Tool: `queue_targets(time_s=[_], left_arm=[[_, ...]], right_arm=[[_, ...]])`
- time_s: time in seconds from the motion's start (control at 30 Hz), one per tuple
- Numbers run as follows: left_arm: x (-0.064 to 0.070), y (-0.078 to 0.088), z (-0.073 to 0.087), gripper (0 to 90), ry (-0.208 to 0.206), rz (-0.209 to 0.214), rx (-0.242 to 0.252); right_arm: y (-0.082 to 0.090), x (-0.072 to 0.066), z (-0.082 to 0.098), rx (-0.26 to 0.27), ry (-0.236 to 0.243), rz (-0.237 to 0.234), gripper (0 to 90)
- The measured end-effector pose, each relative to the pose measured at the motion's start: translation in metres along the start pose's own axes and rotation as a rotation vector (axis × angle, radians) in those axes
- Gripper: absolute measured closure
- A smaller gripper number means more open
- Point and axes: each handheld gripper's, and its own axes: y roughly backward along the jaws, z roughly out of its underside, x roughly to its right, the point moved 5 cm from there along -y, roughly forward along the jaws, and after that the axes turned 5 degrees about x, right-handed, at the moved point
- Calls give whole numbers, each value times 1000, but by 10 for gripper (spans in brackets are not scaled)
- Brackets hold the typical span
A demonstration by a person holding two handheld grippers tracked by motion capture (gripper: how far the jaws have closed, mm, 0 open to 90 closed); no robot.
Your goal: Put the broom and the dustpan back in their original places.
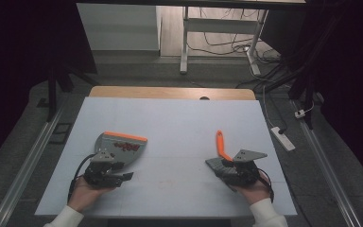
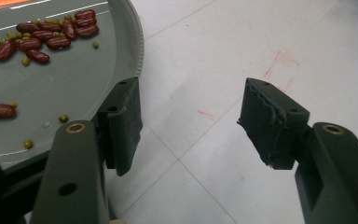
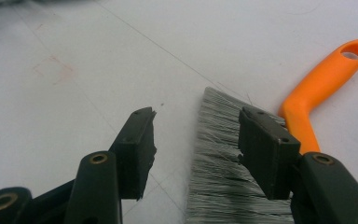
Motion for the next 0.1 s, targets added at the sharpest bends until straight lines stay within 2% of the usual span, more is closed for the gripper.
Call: queue_targets(time_s=[0.1], left_arm=[[0,0,0,396,0,1,-1]], right_arm=[[0,0,0,2,2,1,449]])
